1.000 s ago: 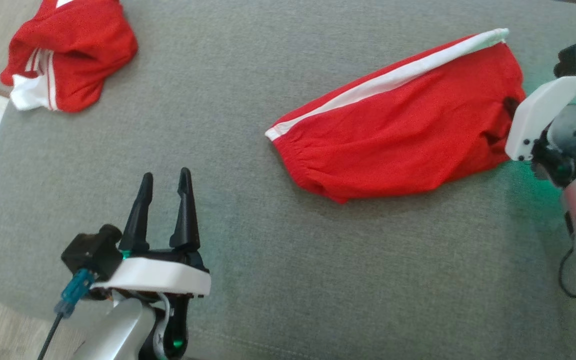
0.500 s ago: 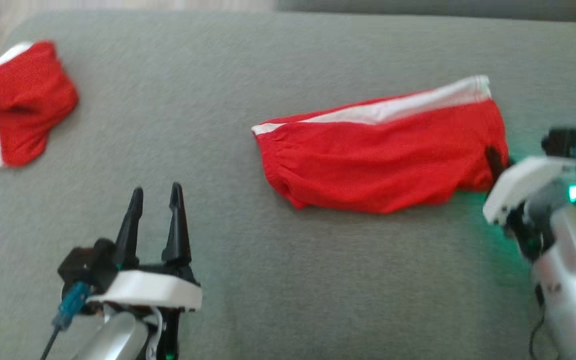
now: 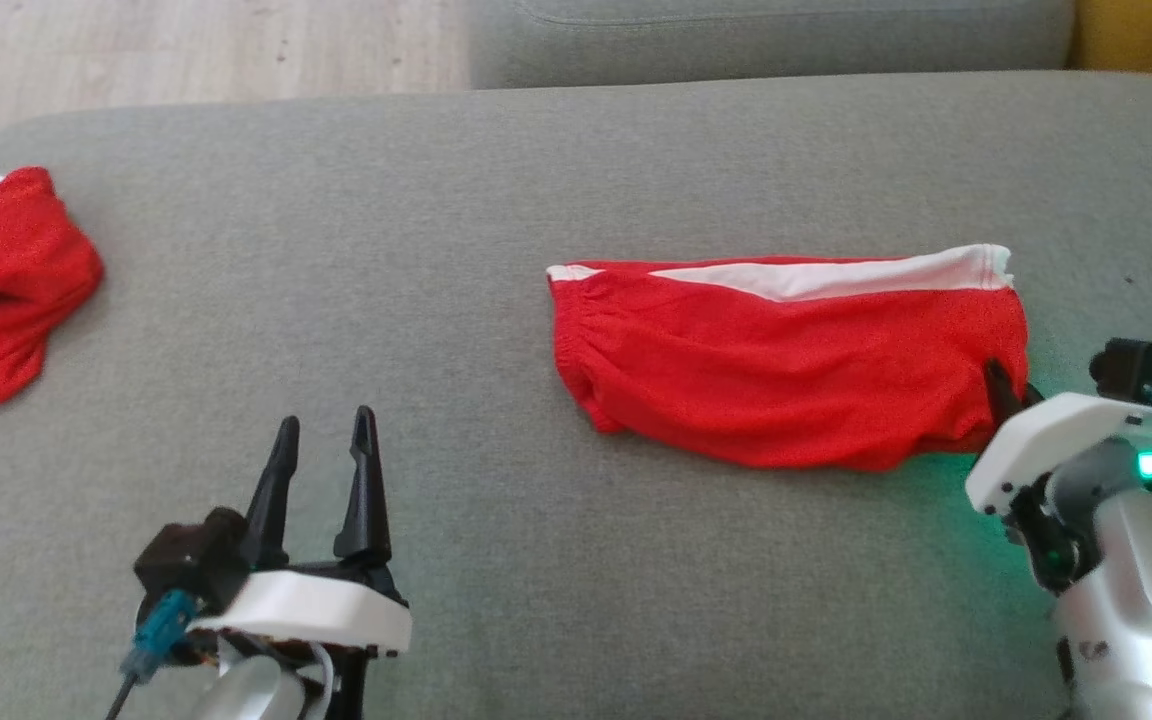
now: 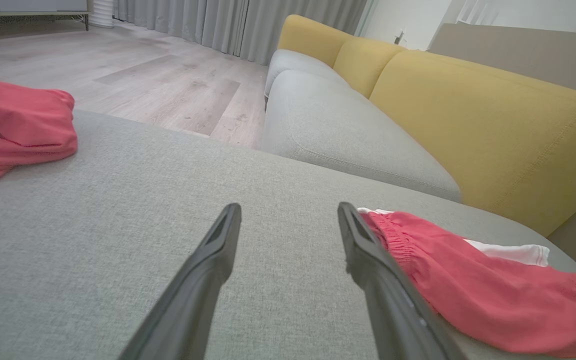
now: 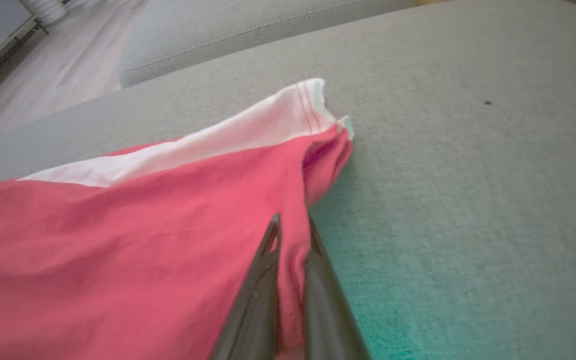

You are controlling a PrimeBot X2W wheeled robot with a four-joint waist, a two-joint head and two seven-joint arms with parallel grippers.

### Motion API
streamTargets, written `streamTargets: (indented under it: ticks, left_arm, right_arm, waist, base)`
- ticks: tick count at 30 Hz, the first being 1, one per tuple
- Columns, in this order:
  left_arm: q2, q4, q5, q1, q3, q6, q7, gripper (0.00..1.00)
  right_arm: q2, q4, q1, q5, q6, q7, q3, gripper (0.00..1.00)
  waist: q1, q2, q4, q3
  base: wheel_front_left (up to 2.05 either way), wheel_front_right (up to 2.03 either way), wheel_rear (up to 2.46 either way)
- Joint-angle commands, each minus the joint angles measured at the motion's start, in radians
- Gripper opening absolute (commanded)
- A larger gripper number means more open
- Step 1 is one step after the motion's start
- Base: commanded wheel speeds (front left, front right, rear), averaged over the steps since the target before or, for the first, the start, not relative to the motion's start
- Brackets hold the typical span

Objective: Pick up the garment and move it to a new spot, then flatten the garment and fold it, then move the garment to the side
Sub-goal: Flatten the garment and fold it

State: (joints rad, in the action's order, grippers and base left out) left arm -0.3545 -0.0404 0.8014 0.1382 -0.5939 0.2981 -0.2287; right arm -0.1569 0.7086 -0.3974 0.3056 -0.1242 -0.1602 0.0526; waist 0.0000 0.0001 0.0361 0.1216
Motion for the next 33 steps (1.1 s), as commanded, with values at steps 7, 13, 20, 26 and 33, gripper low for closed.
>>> streamTargets:
  ticks: [7, 13, 20, 26, 33]
  left_arm:
    - [0.0, 0.007, 0.002, 0.024, 0.024, -0.005, -0.004, 1.0]
    - [0.006, 0.005, 0.008, 0.023, 0.029, -0.007, -0.007, 1.0]
    - [0.005, 0.004, 0.009, 0.021, 0.035, -0.008, -0.011, 1.0]
    - [0.005, 0.004, 0.01, 0.019, 0.041, -0.01, -0.015, 1.0]
    - [0.002, 0.0, 0.01, 0.013, 0.044, -0.009, -0.017, 1.0]
  right_arm:
    - [0.058, -0.137, -0.067, -0.036, -0.007, -0.028, -0.073, 0.0]
    - [0.096, -0.192, -0.144, -0.023, -0.007, -0.075, -0.195, 0.0]
    - [0.106, -0.169, -0.173, 0.024, -0.007, -0.125, -0.406, 0.0]
    - [0.106, -0.117, -0.148, 0.058, -0.007, -0.122, -0.521, 0.0]
    - [0.107, -0.087, -0.157, 0.089, -0.007, -0.03, -0.559, 1.0]
  waist:
    - [0.0, -0.0001, 0.059, -0.024]
    - [0.0, -0.0001, 0.12, -0.027]
    - [0.0, -0.0001, 0.175, -0.019]
    - [0.0, -0.0001, 0.189, -0.014]
    - [0.0, -0.0001, 0.179, -0.021]
  base:
    - [0.0, 0.0, 0.0]
    - [0.0, 0.0, 0.0]
    - [0.0, 0.0, 0.0]
    - [0.0, 0.0, 0.0]
    - [0.0, 0.0, 0.0]
